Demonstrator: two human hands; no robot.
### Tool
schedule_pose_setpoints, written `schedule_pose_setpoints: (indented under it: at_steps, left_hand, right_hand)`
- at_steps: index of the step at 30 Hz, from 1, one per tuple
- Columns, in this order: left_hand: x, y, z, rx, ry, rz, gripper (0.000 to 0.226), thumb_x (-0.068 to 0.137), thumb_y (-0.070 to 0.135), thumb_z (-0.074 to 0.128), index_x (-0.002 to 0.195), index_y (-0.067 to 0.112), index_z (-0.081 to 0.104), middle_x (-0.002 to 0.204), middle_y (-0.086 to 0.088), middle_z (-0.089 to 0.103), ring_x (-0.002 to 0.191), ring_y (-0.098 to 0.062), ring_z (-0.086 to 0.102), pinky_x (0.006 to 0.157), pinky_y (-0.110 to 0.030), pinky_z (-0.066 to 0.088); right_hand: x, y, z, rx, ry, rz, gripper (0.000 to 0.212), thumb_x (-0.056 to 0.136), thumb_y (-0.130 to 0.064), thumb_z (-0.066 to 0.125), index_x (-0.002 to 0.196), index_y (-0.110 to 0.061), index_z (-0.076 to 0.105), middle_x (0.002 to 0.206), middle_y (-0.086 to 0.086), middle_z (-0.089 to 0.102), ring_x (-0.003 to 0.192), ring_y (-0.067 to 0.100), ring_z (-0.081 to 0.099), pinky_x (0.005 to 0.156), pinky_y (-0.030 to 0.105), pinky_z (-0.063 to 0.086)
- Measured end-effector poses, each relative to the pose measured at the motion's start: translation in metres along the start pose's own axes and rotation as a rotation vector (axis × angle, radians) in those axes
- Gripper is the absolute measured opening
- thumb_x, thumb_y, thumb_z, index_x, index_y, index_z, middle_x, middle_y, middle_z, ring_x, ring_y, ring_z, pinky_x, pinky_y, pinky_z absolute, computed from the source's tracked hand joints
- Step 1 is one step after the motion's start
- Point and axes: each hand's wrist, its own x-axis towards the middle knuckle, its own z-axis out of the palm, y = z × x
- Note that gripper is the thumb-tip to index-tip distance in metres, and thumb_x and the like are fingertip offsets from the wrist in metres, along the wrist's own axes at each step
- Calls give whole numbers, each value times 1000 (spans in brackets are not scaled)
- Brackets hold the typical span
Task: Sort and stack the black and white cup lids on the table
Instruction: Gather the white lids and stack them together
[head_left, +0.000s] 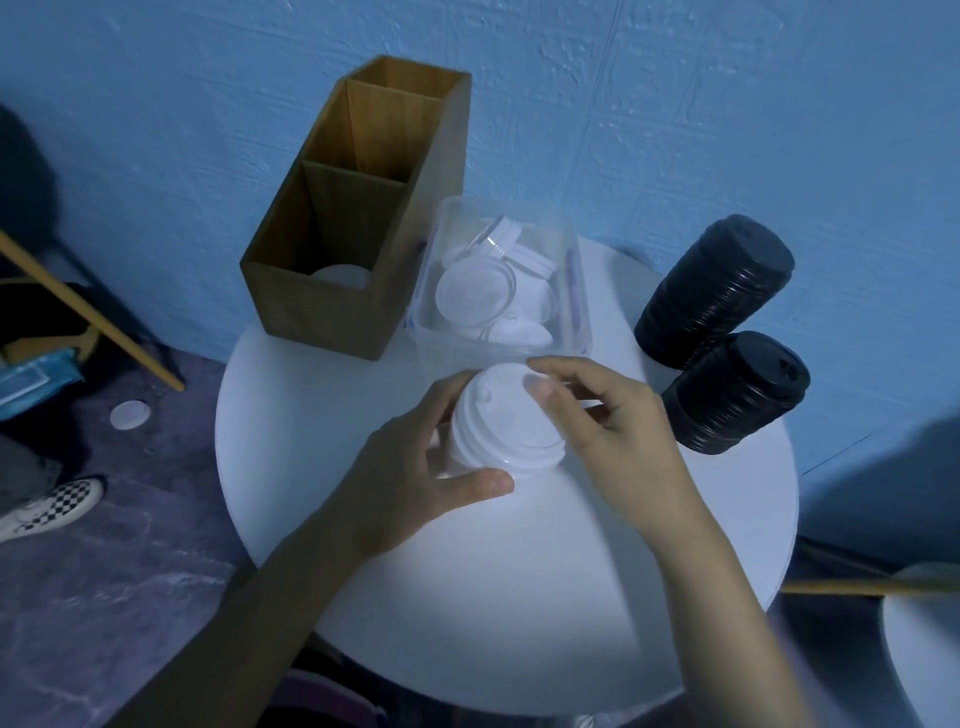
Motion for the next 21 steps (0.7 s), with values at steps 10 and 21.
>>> schedule_pose_setpoints:
  at_steps: [10,21]
  left_hand:
    - [2,3,-3,3,-17,-9,83,61,71,75,130,77,28,126,54,45,117,20,49,88,-1,44]
    - [2,-1,-2,23,-38,5,102,60,72,76,143,73,15,127,60,37,118,23,47,90,-6,48]
  right_hand:
    - [-11,-5,-11,-77,-256,20,80,70,-53,87,141,-54,50,139,-36,51,126,-2,54,103,32,51]
    - [-11,-4,-10,-142,-296,68,82,73,-56,85,142,-63,42,138,-27,51,125,-3,53,110,30,45]
